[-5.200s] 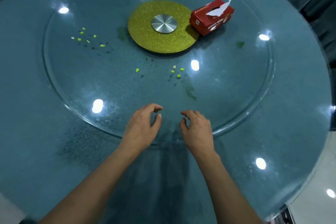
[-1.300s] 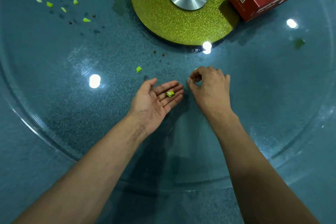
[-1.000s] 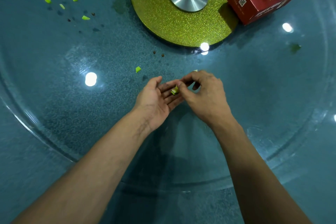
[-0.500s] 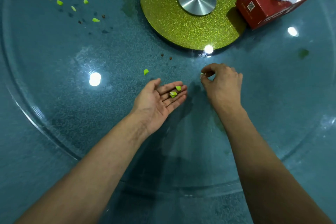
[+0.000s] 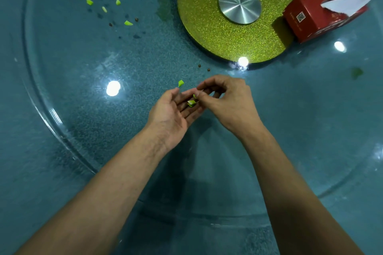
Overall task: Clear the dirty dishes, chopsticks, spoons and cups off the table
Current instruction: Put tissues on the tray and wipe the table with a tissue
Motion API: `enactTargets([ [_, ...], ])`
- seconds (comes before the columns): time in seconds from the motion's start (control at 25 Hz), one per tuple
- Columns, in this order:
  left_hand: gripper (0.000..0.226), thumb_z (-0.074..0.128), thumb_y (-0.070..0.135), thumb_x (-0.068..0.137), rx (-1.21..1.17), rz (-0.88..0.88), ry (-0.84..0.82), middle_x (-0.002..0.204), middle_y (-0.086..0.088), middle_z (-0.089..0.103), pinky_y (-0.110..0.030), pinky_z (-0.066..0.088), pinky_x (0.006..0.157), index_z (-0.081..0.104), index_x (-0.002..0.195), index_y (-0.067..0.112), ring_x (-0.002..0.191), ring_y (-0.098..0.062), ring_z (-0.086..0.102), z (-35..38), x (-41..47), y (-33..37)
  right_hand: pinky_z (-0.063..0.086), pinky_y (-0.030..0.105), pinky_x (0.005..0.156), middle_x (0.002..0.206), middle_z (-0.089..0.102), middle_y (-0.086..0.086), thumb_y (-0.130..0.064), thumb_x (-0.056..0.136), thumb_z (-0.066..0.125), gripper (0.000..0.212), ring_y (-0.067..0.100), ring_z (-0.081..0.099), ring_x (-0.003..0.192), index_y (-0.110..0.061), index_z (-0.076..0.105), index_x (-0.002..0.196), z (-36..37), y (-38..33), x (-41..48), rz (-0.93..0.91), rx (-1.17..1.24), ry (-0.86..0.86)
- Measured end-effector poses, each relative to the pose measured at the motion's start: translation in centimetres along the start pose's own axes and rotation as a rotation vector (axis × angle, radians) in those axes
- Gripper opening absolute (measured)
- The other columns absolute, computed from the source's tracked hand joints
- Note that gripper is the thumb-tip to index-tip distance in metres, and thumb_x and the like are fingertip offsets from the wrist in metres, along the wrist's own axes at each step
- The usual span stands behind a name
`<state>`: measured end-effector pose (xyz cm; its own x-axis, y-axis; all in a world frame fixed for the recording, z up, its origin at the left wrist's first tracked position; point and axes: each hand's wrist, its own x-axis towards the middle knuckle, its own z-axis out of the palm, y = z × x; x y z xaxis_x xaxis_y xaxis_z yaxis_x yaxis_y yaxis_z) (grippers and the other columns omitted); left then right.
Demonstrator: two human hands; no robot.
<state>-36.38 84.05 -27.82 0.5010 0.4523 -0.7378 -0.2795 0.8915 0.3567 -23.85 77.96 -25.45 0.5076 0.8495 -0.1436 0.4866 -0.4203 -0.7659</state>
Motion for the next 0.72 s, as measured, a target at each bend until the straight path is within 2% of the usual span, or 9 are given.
enactTargets([
  [0.2, 0.048, 0.033, 0.024, 0.107, -0.04, 0.048, 0.001, 0.117, -0.027, 0.071, -0.036, 0.059, 0.093, 0.065, 0.116, -0.01, 0.101, -0.032, 0.073, -1.6, -0.8, 1.9, 0.057, 0.033, 0.076, 0.079, 0.072, -0.012, -0.025, 0.088, 0.072, 0.006, 0.007, 0.065, 0.069, -0.025, 0.077, 0.09, 1.8, -0.2, 1.9, 0.018, -0.005, 0.134],
  [0.28, 0.049, 0.032, 0.024, 0.107, -0.042, 0.067, 0.017, 0.119, -0.028, 0.07, -0.037, 0.058, 0.094, 0.065, 0.117, -0.011, 0.109, -0.034, 0.071, -2.5, -1.1, 2.7, 0.056, 0.04, 0.08, 0.085, 0.07, -0.01, -0.025, 0.087, 0.073, 0.014, 0.009, 0.062, 0.07, -0.027, 0.077, 0.1, 3.0, -0.2, 2.9, -0.009, -0.095, 0.077],
  [0.4, 0.05, 0.032, 0.025, 0.107, -0.045, 0.096, 0.037, 0.119, -0.029, 0.069, -0.037, 0.058, 0.095, 0.064, 0.118, -0.012, 0.115, -0.037, 0.068, -3.8, -1.5, 3.9, 0.051, 0.048, 0.089, 0.098, 0.067, -0.003, -0.027, 0.086, 0.074, 0.023, 0.021, 0.064, 0.087, -0.031, 0.075, 0.109, 4.9, -0.6, 3.9, -0.092, -0.274, -0.03],
  [0.52, 0.051, 0.032, 0.026, 0.107, -0.041, 0.118, 0.061, 0.119, -0.029, 0.069, -0.037, 0.057, 0.095, 0.064, 0.118, -0.012, 0.113, -0.037, 0.069, -4.5, -1.6, 4.8, 0.048, 0.047, 0.093, 0.101, 0.063, 0.001, -0.025, 0.086, 0.074, 0.02, 0.024, 0.063, 0.097, -0.029, 0.076, 0.106, 5.7, -1.0, 4.1, -0.079, -0.327, -0.021],
  [0.72, 0.048, 0.033, 0.023, 0.106, -0.018, 0.163, 0.081, 0.118, -0.027, 0.07, -0.035, 0.059, 0.094, 0.064, 0.121, -0.011, 0.111, -0.034, 0.07, -5.0, -1.2, 5.3, 0.052, 0.043, 0.086, 0.09, 0.071, -0.004, -0.02, 0.084, 0.073, 0.008, 0.019, 0.066, 0.089, -0.021, 0.07, 0.091, 6.2, -1.5, 3.2, -0.035, -0.318, -0.008],
])
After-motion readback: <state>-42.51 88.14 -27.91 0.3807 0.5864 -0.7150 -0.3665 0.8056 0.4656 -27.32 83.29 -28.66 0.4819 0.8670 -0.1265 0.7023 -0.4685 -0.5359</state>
